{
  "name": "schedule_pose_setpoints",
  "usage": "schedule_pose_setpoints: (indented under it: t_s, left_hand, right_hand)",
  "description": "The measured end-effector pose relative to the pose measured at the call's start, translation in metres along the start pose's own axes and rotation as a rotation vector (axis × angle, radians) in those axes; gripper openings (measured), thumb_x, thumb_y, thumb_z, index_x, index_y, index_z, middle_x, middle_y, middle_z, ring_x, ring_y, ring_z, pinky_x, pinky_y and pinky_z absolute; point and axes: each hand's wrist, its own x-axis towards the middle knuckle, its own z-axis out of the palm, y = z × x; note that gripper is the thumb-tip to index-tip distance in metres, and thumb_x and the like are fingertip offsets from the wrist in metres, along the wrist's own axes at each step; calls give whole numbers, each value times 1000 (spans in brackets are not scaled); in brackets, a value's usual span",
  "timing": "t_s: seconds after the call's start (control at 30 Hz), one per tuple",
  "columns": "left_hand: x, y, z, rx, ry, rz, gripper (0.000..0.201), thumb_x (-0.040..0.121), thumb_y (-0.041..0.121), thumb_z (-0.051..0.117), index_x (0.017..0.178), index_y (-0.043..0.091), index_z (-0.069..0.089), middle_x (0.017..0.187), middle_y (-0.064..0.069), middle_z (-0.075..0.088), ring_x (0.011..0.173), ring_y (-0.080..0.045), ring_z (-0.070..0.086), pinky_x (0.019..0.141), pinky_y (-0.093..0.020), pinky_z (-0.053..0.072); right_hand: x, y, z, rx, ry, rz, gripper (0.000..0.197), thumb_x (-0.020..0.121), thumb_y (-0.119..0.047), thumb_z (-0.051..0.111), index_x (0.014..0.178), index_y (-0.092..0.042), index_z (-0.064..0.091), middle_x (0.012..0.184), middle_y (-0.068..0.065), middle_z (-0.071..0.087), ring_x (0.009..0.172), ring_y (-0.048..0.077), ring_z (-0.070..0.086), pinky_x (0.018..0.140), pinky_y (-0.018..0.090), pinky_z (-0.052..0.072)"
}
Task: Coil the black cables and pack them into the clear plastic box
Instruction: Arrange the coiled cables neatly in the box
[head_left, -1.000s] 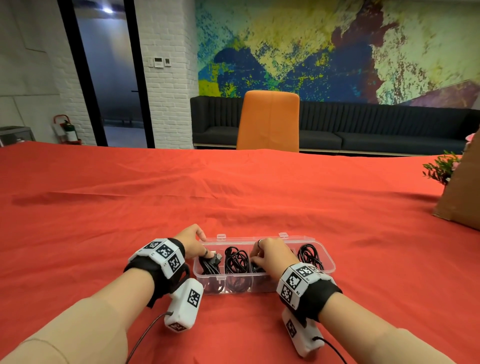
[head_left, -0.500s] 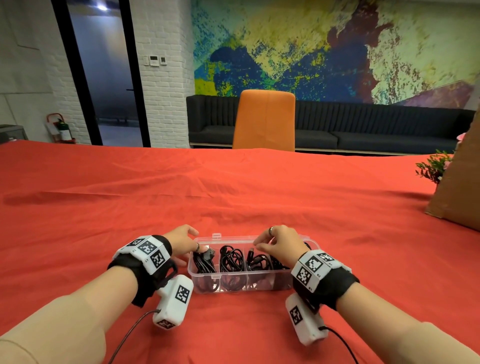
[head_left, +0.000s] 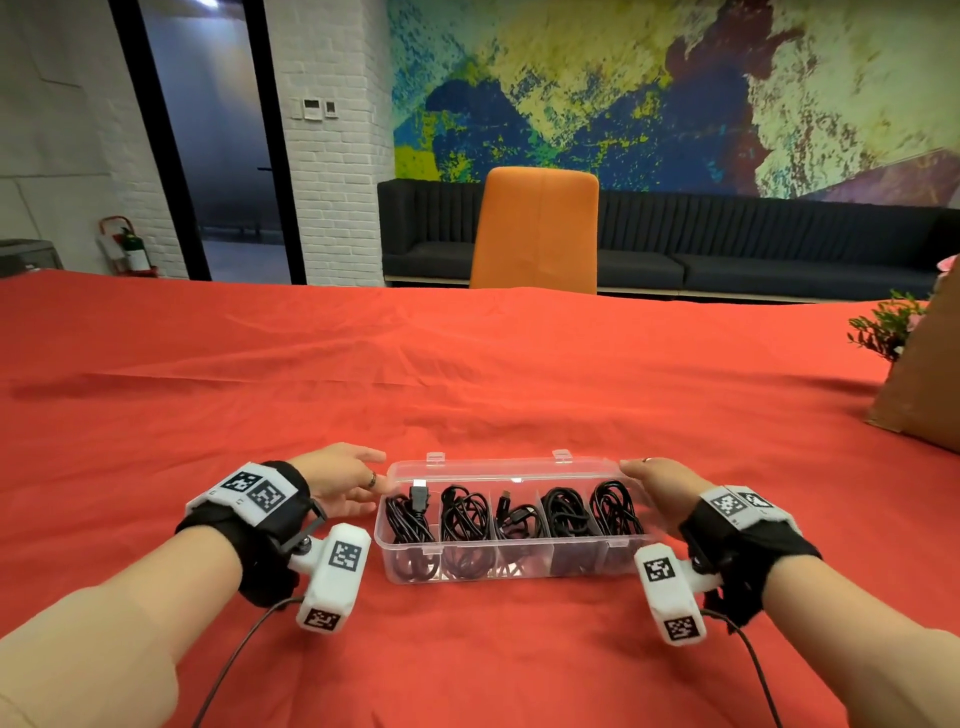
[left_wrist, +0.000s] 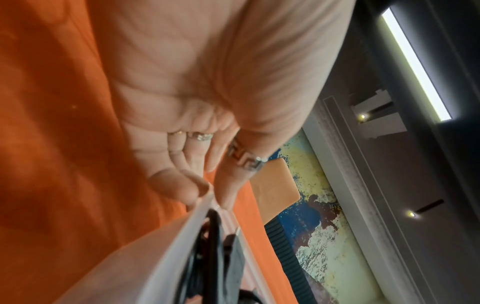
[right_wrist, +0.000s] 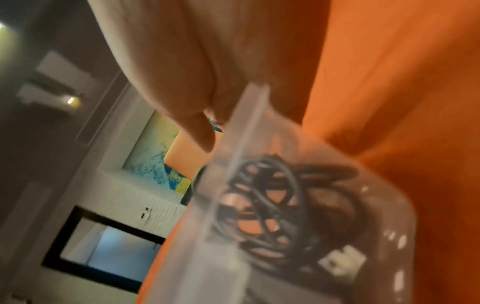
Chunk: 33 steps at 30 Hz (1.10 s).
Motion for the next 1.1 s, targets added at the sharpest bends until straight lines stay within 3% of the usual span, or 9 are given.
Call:
schedule_pose_setpoints:
  t_s: [0.33, 0.43, 0.5, 0.6, 0.7, 0.8, 0.93, 1.0, 1.1]
  left_hand:
    - [-12, 6, -1, -222, 4, 132, 60, 84, -4, 59, 139, 5, 35, 97, -16, 66, 61, -17, 62, 50, -25, 56]
    - [-22, 10, 2, -250, -41, 224, 65, 77, 33, 70, 133, 11, 46, 110, -10, 65, 74, -19, 64, 63, -30, 57]
    - [-29, 11, 0, -186, -99, 247, 95, 44, 66, 78, 123, 17, 56, 113, -5, 65, 85, -20, 62, 76, -34, 53]
    - [-36, 7, -1, -6, -104, 272, 113, 24, 89, 61, 111, 18, 63, 110, -1, 65, 95, -16, 56, 95, -39, 46]
    - [-38, 1, 2, 176, -160, 227, 114, 33, 96, 48, 119, 24, 61, 133, 3, 53, 125, -12, 45, 114, -41, 28]
    - [-51, 1, 18, 231, -267, 188, 95, 63, 86, 42, 133, 21, 49, 145, 6, 37, 128, -4, 34, 113, -26, 19]
    - [-49, -4, 38, 466, -222, 262, 95, 78, 69, 51, 149, 18, 15, 156, 0, 17, 141, -11, 21, 115, -26, 15]
    - [-45, -7, 38, 600, -230, 289, 130, 49, 86, 59, 150, 26, 2, 159, 2, 5, 144, -13, 12, 119, -34, 12]
    - [-41, -8, 34, 765, -255, 295, 151, 26, 92, 59, 148, 31, -6, 159, 3, -3, 146, -16, 6, 120, -39, 11]
  right_hand:
    - [-13, -3, -5, 277, -54, -186, 36, 90, 9, 42, 115, -14, 52, 82, 5, 67, 72, 16, 54, 58, 25, 50]
    - [-21, -7, -8, 292, -41, -237, 25, 94, -7, 40, 105, -19, 58, 97, 6, 63, 76, 17, 56, 66, 28, 44]
    - [-27, -8, -13, 308, -39, -253, 32, 96, -18, 29, 98, -20, 61, 100, 8, 63, 81, 19, 56, 70, 31, 42]
    - [-38, -5, -16, 230, -28, -257, 42, 99, -37, 26, 88, -19, 63, 96, 4, 65, 88, 17, 57, 73, 32, 41]
    - [-48, 0, -14, 36, -85, -265, 52, 96, -50, 26, 94, -20, 68, 107, 0, 66, 105, 15, 56, 94, 38, 42]
    - [-56, 5, -9, -275, -168, -296, 48, 99, -42, 21, 128, -19, 52, 136, -3, 46, 127, 10, 40, 113, 31, 24]
    - [-59, 8, 0, -518, -241, -271, 54, 99, -35, 30, 147, -16, 15, 149, 1, 13, 139, 9, 15, 100, 9, 7]
    - [-61, 7, 1, -631, -241, -298, 75, 90, -51, 42, 148, -15, 9, 151, 4, 7, 141, 12, 11, 101, 10, 5]
    - [-57, 5, -4, -846, -289, -340, 147, 33, -98, 41, 149, -18, -1, 151, 6, -1, 143, 19, 9, 113, 20, 8]
